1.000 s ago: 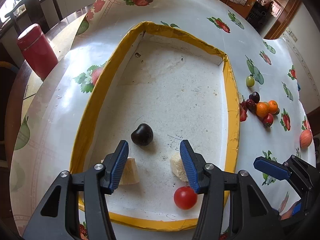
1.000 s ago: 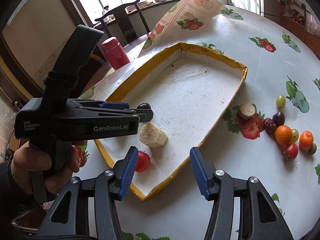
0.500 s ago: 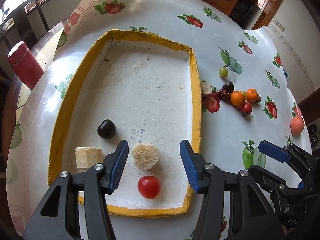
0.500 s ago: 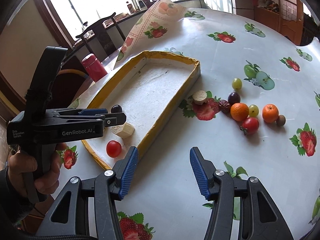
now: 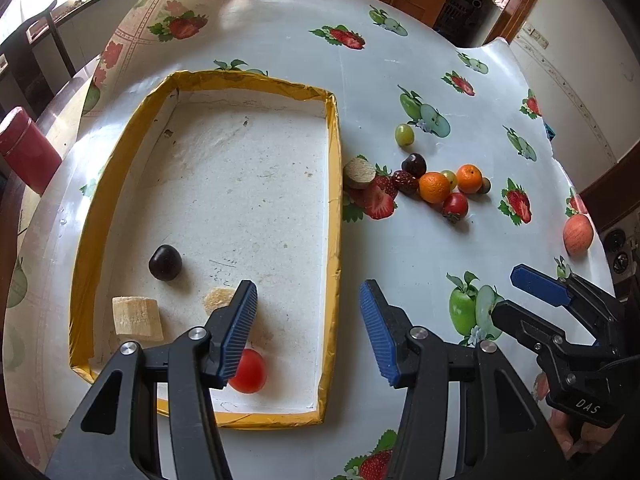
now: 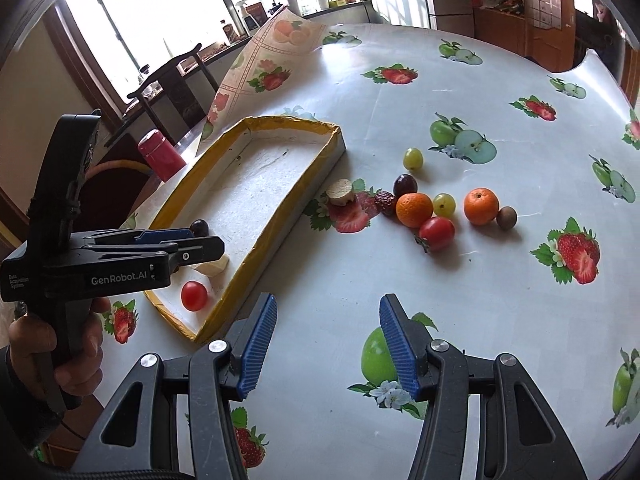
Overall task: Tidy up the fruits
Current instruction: 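Move both grippers back to the fruit cluster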
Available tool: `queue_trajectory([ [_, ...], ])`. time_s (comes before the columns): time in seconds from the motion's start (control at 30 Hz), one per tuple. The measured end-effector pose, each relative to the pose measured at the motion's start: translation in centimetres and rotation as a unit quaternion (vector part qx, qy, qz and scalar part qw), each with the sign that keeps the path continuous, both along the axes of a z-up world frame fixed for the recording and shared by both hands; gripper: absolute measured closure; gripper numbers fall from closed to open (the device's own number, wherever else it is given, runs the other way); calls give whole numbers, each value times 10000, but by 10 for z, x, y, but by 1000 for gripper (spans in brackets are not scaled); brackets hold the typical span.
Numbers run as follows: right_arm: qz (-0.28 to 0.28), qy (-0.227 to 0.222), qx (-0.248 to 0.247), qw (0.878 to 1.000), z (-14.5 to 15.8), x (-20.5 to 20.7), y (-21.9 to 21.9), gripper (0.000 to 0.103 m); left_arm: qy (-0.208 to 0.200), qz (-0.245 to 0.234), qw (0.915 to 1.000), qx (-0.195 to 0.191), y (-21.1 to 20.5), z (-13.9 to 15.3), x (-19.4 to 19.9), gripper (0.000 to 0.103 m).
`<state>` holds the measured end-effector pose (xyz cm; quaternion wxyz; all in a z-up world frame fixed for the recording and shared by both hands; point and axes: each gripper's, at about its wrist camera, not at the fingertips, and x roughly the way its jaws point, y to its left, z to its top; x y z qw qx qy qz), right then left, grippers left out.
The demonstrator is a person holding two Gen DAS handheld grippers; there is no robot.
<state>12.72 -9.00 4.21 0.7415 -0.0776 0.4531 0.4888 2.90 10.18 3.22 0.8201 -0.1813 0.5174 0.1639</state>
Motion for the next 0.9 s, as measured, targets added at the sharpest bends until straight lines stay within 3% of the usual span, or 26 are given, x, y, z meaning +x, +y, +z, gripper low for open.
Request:
queue_trajectory([
  [0.33,-490,-63,-18,9988,-7,29,-22,48,30,-344,9993,-137,-27,-4,26,51],
  [0.63,-1160,-30,-76,9932,-26,94,-33,53,21,-738,9969,-267,-59,-17,70,51],
  [0.9,-857,-249,-347,9954,-51,137,-22,62,22,-944,9943,-502,-86,-44,116,51],
])
